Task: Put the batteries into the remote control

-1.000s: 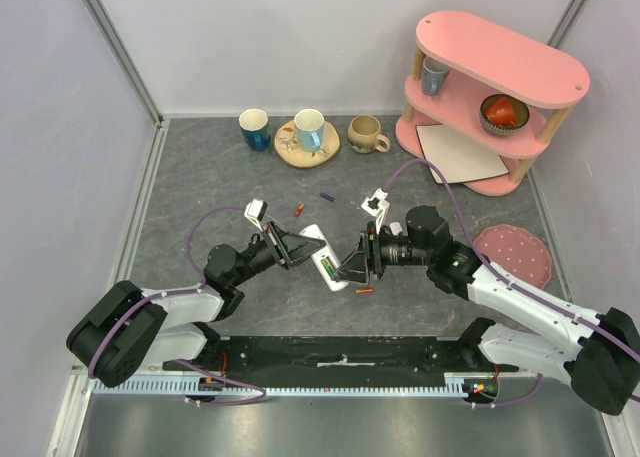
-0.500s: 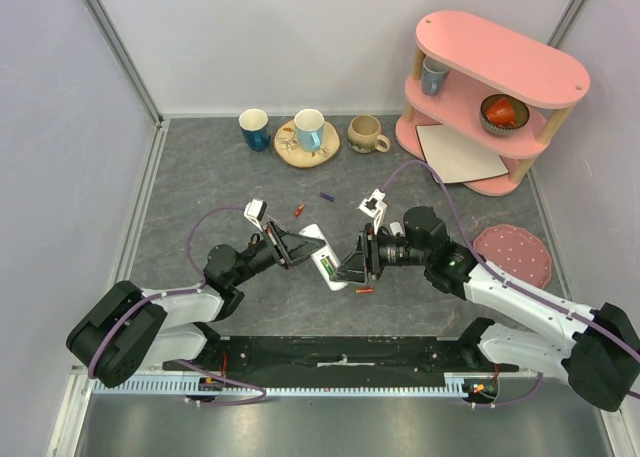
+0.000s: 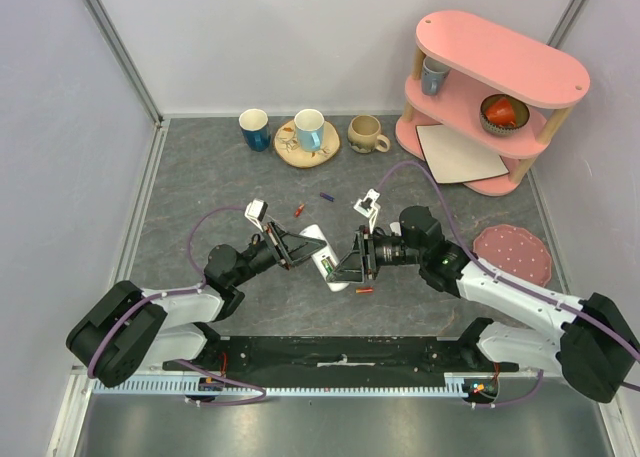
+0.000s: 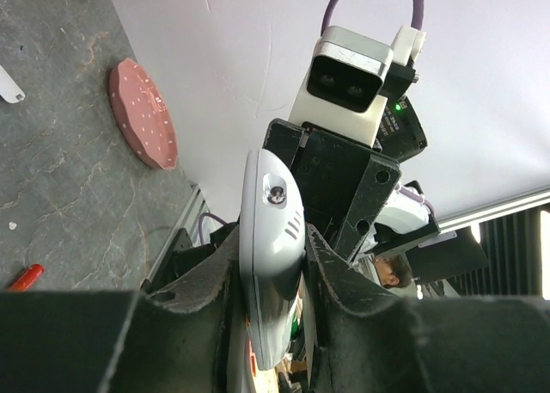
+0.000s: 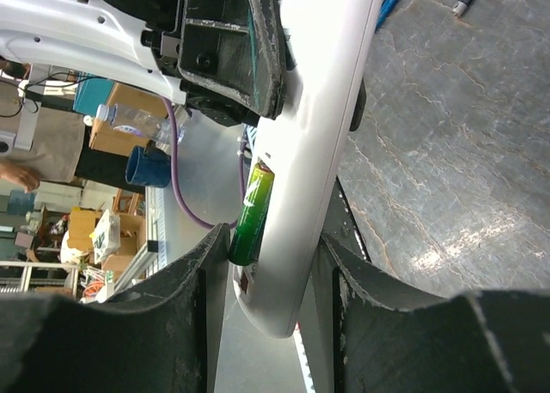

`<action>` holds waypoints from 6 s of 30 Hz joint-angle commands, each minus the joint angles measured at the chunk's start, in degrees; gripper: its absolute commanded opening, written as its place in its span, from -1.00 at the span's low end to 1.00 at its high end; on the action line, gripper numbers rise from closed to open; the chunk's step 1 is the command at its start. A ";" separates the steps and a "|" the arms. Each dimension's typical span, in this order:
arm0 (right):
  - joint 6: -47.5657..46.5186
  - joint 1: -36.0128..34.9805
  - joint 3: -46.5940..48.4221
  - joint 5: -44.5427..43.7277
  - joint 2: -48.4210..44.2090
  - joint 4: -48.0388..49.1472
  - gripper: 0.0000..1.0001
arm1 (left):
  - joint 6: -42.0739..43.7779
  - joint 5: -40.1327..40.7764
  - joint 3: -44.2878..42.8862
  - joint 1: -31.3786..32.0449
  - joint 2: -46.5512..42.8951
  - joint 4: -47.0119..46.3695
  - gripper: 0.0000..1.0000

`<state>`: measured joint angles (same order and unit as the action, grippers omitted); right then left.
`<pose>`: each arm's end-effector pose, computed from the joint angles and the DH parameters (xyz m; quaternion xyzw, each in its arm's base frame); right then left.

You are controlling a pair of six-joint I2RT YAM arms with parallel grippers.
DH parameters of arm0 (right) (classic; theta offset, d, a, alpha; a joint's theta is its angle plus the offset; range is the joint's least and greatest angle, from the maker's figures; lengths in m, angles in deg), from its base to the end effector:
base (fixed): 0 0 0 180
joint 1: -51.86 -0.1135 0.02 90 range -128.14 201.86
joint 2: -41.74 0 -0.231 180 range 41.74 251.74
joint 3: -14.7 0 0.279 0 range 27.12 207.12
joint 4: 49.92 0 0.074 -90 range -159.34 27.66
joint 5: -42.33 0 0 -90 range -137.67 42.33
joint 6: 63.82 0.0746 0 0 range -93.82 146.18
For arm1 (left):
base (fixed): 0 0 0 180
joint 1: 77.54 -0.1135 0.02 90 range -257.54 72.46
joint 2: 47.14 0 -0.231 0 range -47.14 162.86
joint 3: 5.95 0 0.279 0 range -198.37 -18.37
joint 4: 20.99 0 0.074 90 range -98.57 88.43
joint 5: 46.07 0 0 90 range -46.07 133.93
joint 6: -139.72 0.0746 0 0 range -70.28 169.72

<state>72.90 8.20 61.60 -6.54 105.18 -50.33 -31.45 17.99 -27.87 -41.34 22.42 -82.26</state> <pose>0.1895 0.2486 0.2027 -0.1889 0.7577 0.5943 0.1925 0.1941 -0.1825 0.1570 -0.0674 0.6241 -0.7265 0.2796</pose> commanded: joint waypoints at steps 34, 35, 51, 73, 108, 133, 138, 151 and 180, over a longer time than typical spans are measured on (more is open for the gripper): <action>5.58 1.21 2.35 -1.57 -0.86 3.99 0.27 | 0.31 -2.28 -1.49 1.85 -1.01 -18.24 -0.96; 5.58 1.21 2.35 -1.57 -0.77 4.07 0.26 | 0.31 -2.19 -1.49 1.85 -1.01 -18.24 -0.96; 5.75 1.65 1.03 -2.98 1.24 4.34 0.02 | 0.22 -3.33 -2.46 1.85 -2.24 -18.24 -0.96; 3.02 1.91 4.97 -5.44 0.64 -3.74 0.39 | 1.01 -2.99 -2.02 1.85 -1.27 -18.24 -0.96; -18.33 -10.04 8.59 -50.09 7.92 -38.21 0.37 | 16.66 1.67 7.29 0.27 -39.76 27.72 -0.96; -25.27 -13.91 9.20 -49.83 20.23 -34.34 0.12 | 14.90 1.06 9.32 0.27 -39.94 26.85 -0.96; -24.75 -13.91 8.85 -49.56 21.11 -33.81 0.03 | 14.98 0.71 9.06 0.27 -38.71 25.88 -0.96; -22.02 -13.91 7.53 -48.86 21.46 -32.14 -0.29 | 14.90 0.97 9.50 0.27 -37.92 25.26 -0.96; -23.25 -14.35 10.69 -48.77 24.71 -32.04 -0.05 | 14.37 0.88 9.50 0.27 -37.92 24.47 -0.96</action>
<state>51.06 -6.09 70.17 -54.30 127.70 -81.69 -17.72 18.89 -21.09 -40.84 -15.26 -54.24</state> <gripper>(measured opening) 0.519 0.330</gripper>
